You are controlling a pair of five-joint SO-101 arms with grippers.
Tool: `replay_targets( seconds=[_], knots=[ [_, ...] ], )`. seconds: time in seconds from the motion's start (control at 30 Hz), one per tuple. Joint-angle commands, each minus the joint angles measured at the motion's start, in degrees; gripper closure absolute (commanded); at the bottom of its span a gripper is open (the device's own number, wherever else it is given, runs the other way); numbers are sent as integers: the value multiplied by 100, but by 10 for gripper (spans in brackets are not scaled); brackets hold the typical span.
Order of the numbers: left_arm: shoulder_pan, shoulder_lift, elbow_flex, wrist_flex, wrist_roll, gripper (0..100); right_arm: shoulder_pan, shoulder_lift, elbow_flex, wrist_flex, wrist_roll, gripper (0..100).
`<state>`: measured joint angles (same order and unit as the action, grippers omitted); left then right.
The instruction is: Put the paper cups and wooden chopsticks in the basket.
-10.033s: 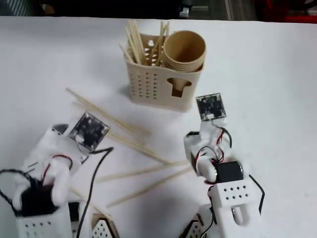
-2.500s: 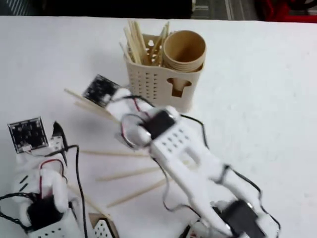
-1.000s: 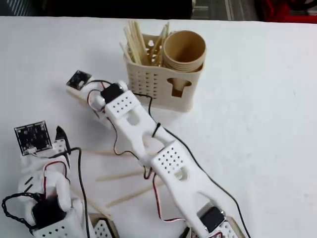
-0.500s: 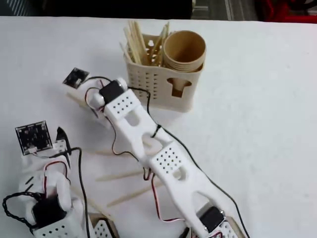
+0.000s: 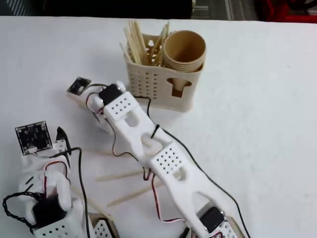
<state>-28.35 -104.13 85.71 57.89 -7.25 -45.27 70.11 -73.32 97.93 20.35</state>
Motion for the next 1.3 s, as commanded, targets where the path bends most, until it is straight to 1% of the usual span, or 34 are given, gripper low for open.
replay_targets(
  seconds=[0.0,0.03,0.1,0.23,0.5,0.7,0.9,1.1,1.27],
  knots=[
    [-40,-57,-35,-105,9,827,-66,-92,369,57,132,967],
    [-40,-57,-35,-105,9,827,-66,-110,431,57,264,991],
    [-40,-57,-35,-105,9,827,-101,-110,484,66,413,978],
    [-40,-57,-35,-105,9,827,-189,-224,431,84,413,980],
    [-40,-57,-35,-105,9,827,-207,-1596,624,92,396,980],
    [-40,-57,-35,-105,9,827,-215,-3037,1811,92,396,980],
    [-40,-57,-35,-114,9,827,-189,-4901,2813,75,387,980],
    [-40,-57,-35,-114,9,827,-110,-6369,2989,22,378,980],
    [-40,-57,-35,-114,9,827,391,-7116,2989,-699,369,980]
  ],
)
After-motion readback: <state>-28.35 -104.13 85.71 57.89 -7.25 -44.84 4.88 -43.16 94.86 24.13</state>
